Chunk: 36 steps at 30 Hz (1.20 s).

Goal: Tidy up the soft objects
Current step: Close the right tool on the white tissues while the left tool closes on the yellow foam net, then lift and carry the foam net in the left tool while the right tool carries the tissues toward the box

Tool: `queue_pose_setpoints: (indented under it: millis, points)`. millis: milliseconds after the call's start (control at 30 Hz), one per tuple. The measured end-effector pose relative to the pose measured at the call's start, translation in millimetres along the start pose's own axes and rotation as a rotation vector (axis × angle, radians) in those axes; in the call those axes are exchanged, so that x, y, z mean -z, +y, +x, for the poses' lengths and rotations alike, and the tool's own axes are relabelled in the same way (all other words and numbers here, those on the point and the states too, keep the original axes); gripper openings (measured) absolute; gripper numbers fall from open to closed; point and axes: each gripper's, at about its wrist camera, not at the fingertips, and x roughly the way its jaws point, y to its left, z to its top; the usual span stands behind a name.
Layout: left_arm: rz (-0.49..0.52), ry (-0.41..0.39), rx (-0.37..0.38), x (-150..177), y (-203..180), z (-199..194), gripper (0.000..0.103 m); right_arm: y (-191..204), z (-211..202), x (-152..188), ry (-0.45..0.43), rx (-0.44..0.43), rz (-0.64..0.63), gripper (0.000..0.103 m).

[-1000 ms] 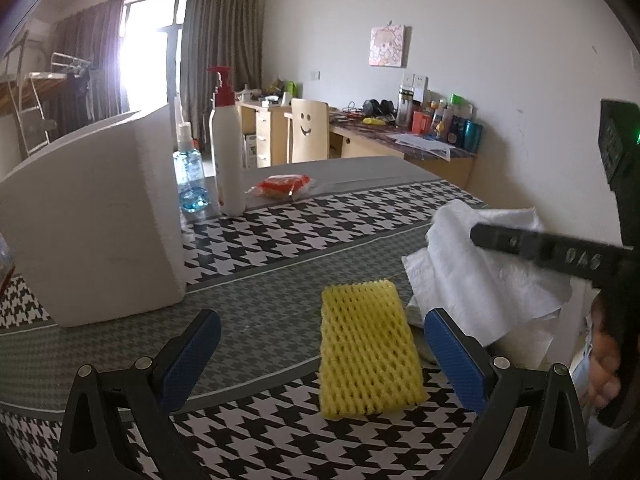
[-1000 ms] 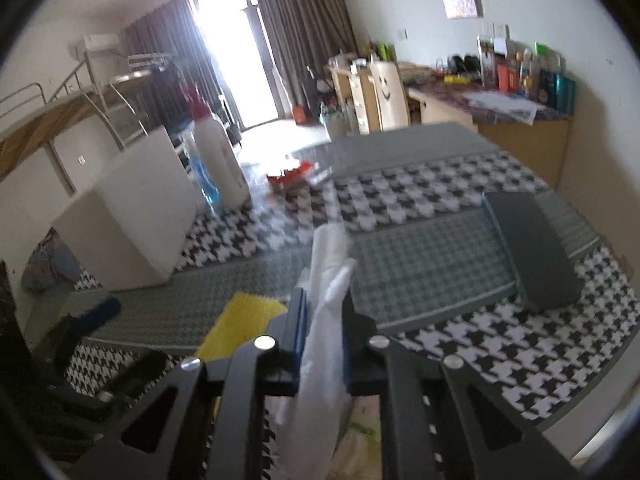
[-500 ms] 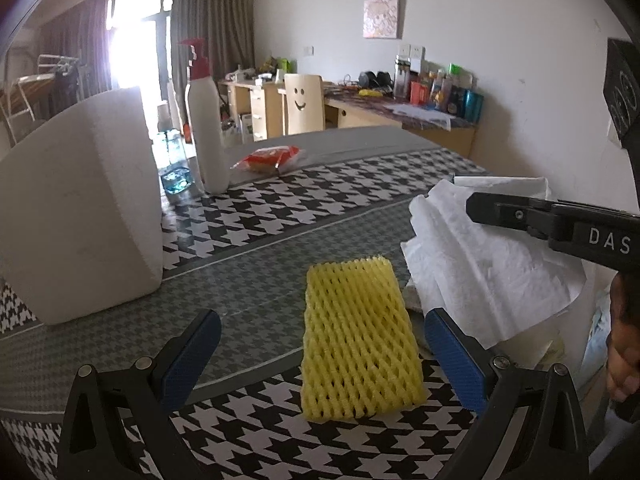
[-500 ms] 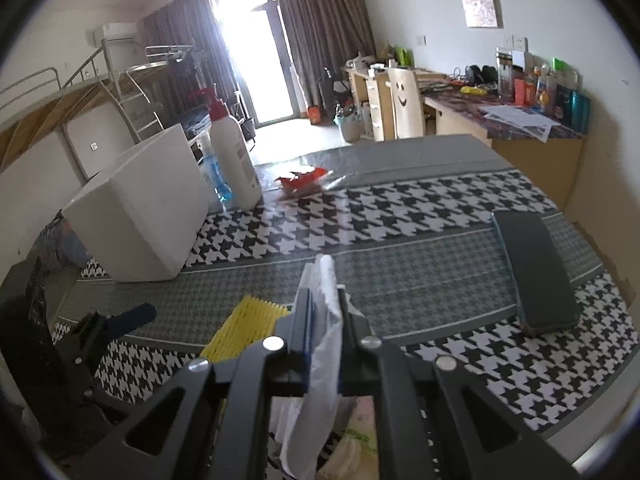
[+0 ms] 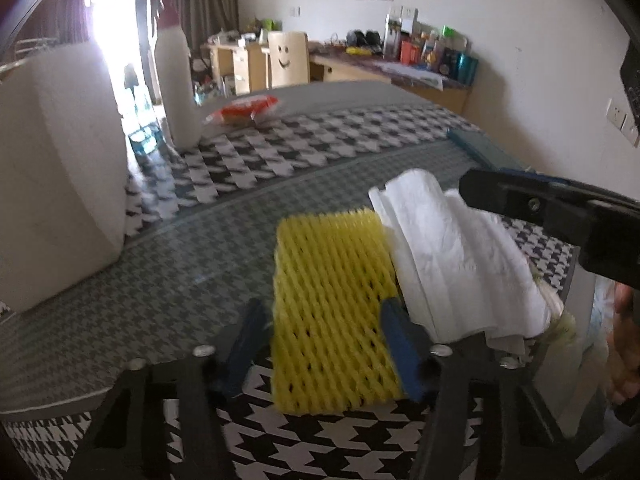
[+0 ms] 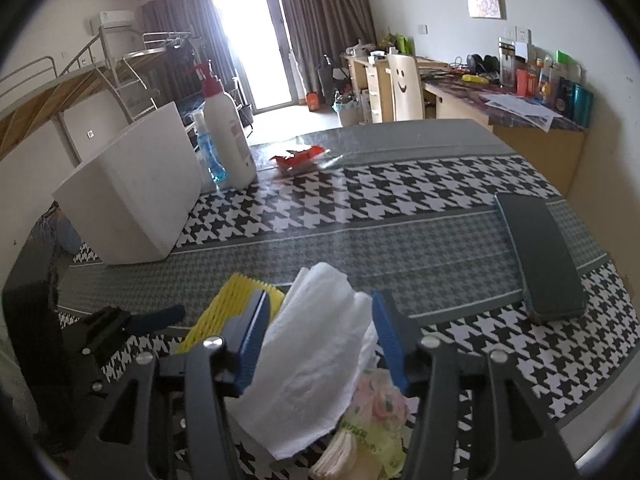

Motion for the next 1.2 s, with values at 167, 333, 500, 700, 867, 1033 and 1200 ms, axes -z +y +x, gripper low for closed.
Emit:
queue_pose_setpoints:
  millis: [167, 333, 500, 700, 867, 1033, 1200]
  points:
    - [-0.003, -0.001, 0.017, 2, -3, -1, 0.04, 1, 0, 3, -0.004, -0.014, 0.008, 0.066]
    - [-0.006, 0.0, 0.042, 1, -4, -1, 0.028, -2, -1, 4, 0.003, -0.018, 0.031, 0.066]
    - [-0.035, -0.04, 0.034, 1, -1, -10, 0.009, 4, 1, 10, 0.02, -0.025, 0.018, 0.066]
    - [-0.058, -0.056, 0.072, 2, 6, -17, 0.009, 16, 11, 15, 0.063, -0.026, -0.009, 0.066]
    - [-0.076, -0.09, 0.073, 2, 14, -28, 0.009, 17, 18, 17, 0.094, 0.004, -0.015, 0.066]
    - [-0.087, -0.118, 0.049, 1, 22, -39, 0.009, 18, 27, 20, 0.132, 0.026, -0.017, 0.066]
    - [-0.088, -0.126, 0.047, 2, 23, -41, 0.009, 18, 34, 23, 0.15, 0.058, -0.025, 0.049]
